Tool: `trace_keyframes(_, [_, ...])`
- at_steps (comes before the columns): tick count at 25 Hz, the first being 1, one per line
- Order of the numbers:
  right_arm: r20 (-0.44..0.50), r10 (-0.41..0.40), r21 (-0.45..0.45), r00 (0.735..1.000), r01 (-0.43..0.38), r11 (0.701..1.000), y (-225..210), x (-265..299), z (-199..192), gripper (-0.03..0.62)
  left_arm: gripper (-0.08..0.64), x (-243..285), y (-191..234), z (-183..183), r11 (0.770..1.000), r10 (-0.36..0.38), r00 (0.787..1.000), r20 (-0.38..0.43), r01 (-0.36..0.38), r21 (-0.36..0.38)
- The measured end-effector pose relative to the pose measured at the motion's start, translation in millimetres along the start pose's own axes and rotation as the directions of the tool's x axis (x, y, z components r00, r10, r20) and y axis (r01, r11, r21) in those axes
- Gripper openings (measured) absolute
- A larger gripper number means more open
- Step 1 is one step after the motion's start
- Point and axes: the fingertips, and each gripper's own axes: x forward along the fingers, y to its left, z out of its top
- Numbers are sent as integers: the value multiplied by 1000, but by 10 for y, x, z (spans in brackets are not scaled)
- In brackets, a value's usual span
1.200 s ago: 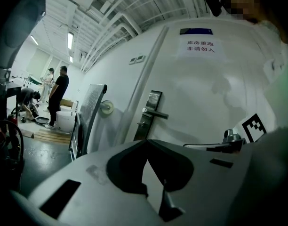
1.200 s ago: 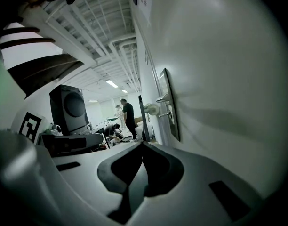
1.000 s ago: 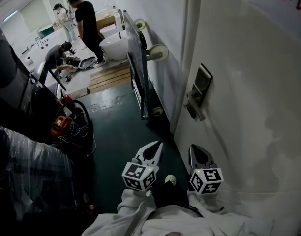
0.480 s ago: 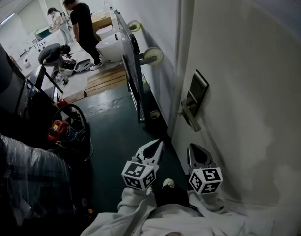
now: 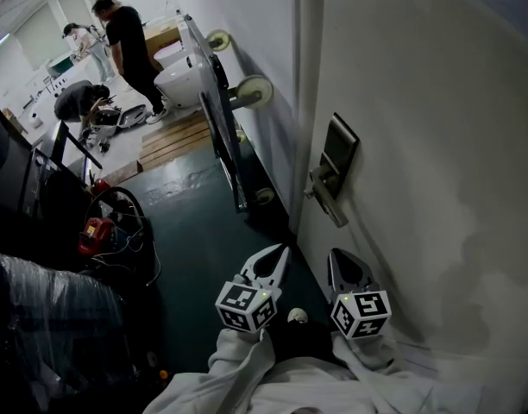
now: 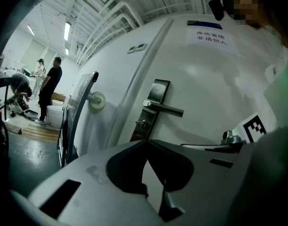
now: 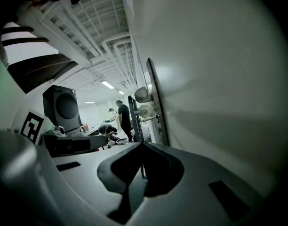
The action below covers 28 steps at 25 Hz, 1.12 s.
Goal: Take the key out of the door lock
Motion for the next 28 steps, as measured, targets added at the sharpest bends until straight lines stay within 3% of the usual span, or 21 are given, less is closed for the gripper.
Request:
trace_keyframes(10, [6, -90, 6, 996, 90, 996, -76, 84, 98, 52, 14, 298, 94, 178, 993, -100, 995, 0, 100, -67])
trace_keyframes(18, [5, -166, 39, 986, 166, 985, -22, 139, 209, 52, 14, 516, 111, 385, 972, -218, 976, -22, 216, -91])
trace_keyframes(23, [-2, -230, 80, 973, 229, 970, -51, 168, 162, 52, 14, 620, 141, 353, 950, -291, 955, -56, 282, -137])
trace_keyframes(28, [3, -292, 114, 956, 290, 950, -80, 222, 149, 52, 15, 721, 115, 365, 900, -398, 915, -67, 375, -223])
